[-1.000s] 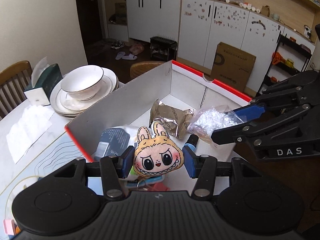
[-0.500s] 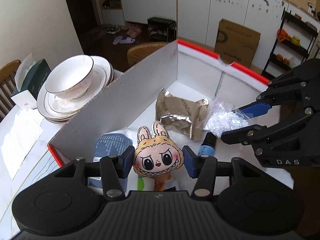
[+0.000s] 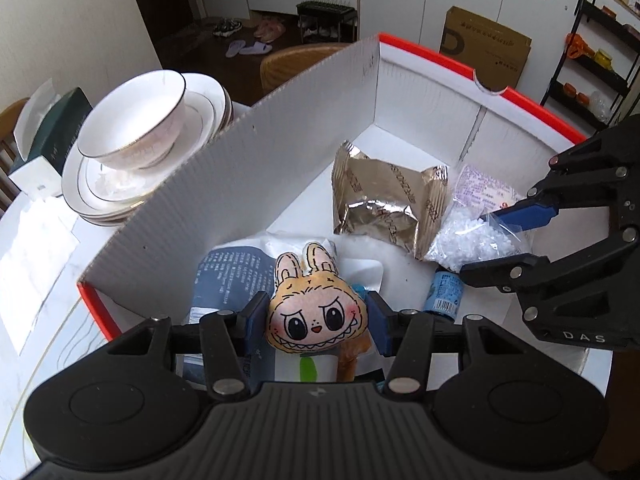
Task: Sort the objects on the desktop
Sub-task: 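Open the left tool to drop the bunny while the right tool releases the clear bag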
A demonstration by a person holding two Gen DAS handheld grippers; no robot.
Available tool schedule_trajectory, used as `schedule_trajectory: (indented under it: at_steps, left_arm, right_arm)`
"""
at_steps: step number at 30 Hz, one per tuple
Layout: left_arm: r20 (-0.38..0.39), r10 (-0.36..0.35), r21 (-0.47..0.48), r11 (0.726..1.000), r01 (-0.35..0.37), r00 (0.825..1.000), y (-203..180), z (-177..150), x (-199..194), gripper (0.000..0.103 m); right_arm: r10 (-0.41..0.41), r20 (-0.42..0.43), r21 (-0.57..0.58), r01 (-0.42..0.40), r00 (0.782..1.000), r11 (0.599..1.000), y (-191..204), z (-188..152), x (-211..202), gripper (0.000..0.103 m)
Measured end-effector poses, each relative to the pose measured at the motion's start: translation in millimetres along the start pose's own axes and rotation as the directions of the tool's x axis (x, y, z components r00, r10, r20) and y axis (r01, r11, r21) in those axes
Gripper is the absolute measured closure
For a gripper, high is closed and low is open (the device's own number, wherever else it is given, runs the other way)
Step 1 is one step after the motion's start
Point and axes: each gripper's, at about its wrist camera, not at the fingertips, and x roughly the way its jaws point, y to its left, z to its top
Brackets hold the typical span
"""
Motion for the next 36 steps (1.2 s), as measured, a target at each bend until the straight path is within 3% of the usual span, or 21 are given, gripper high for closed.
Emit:
schedule_trajectory:
  at_steps: [15,17,21,24,26,36]
  left_arm:
    - [-0.019,-0.022,-0.010,1.000,0.021,1.000,-2,0,8,0.051]
    - [-0.015,-0.022,-0.010,1.000,0.022,1.000,-3,-1,8,0.051]
    - [-0.001,-0.031,-0.020,0.999,0.031,1.000,-3,-1,6,0.040]
    - [0.011,-0.037,-0.021,0.999,0.037,0.999,-4,-3,3,0.034]
    - [0.018,-0.039,-0.018,0.999,0.039,0.999,-5,-5,1,0.034]
    - [0.078,-0.057,-0.031,0.998,0.060,0.995,-6,-13,-20,0.033]
  right_arm:
    - [0.016,-0.025,0.005,-0.016,1.000,1.000,0,-4,10,0.067]
    - [0.020,-0.023,0.006,-0.020,1.000,1.000,-1,-4,9,0.063]
    - [0.028,-0.017,0.013,-0.027,0.999,1.000,-2,-6,6,0.060]
    - [0.036,-0.005,0.017,-0.036,0.999,0.999,-4,-7,1,0.053]
    - [0.038,0.015,0.019,-0.038,0.999,0.999,-6,-9,-5,0.038]
    - [0.059,0.062,0.030,-0.061,0.996,0.998,-13,-11,-25,0.031]
